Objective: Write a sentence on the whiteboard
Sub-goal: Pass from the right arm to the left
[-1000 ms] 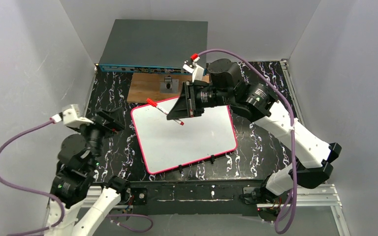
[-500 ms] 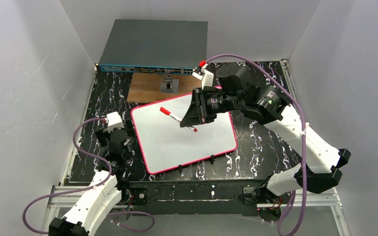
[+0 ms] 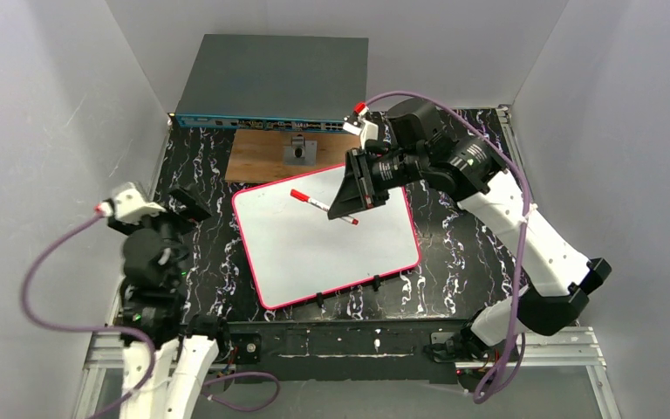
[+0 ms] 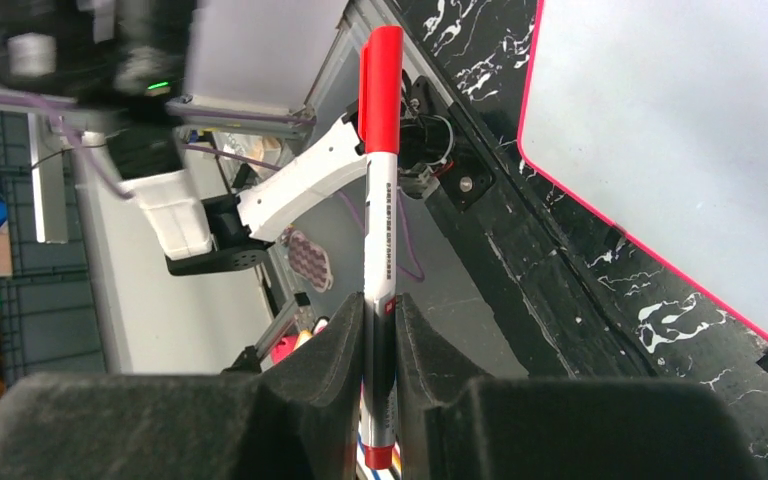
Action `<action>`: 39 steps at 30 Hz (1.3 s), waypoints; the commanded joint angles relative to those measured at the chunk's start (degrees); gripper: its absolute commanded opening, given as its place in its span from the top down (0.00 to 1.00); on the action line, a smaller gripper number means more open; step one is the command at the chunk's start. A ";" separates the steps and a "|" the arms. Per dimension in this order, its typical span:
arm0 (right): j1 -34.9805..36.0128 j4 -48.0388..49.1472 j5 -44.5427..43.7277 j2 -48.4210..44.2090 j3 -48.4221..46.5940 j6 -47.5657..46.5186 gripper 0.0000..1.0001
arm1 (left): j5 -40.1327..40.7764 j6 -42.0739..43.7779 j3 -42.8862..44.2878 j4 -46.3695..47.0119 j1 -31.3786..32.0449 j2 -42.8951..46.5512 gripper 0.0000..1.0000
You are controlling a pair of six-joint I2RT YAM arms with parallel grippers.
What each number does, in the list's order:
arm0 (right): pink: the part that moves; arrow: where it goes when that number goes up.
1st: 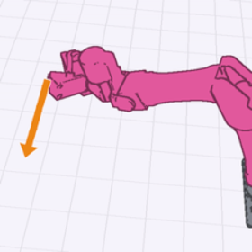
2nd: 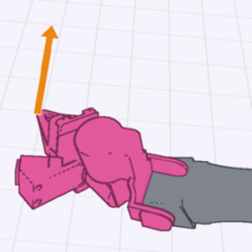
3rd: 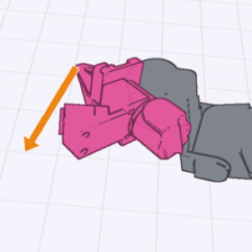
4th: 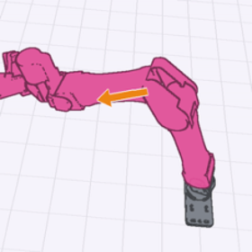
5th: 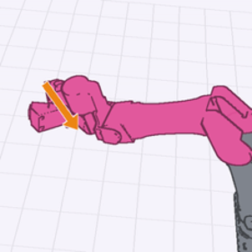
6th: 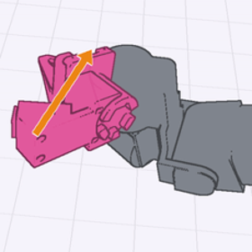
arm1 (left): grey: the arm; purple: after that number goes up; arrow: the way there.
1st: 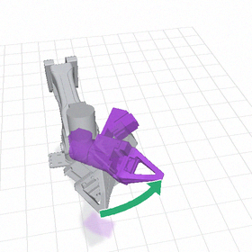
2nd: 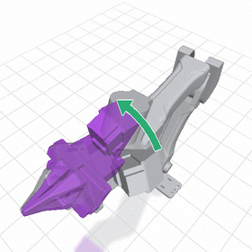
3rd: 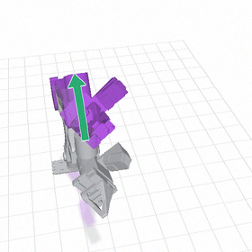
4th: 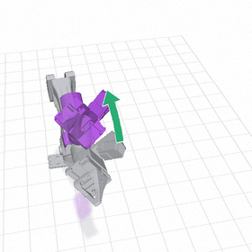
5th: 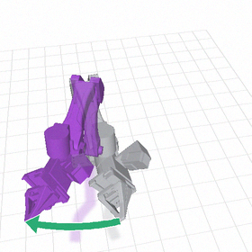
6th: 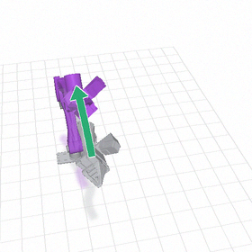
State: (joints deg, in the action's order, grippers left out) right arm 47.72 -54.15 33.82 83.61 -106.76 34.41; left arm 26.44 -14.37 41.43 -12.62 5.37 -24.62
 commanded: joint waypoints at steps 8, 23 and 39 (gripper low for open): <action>-9.71 -6.84 18.25 0.96 -3.31 -8.94 0.99 | -62.21 2.46 42.77 -40.06 -0.22 -14.40 0.13; -7.97 -2.25 19.17 -8.65 5.58 17.63 0.99 | -74.73 43.82 30.73 -36.47 9.43 -10.49 0.34; 2.94 16.31 15.33 -0.13 5.22 46.23 0.99 | -70.74 56.48 26.98 -26.59 15.89 -11.30 0.39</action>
State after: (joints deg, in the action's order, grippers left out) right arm 49.67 -44.73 48.97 82.30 -99.70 74.15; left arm -45.04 38.48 67.83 -40.25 19.62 -35.00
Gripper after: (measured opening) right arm 0.216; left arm 0.613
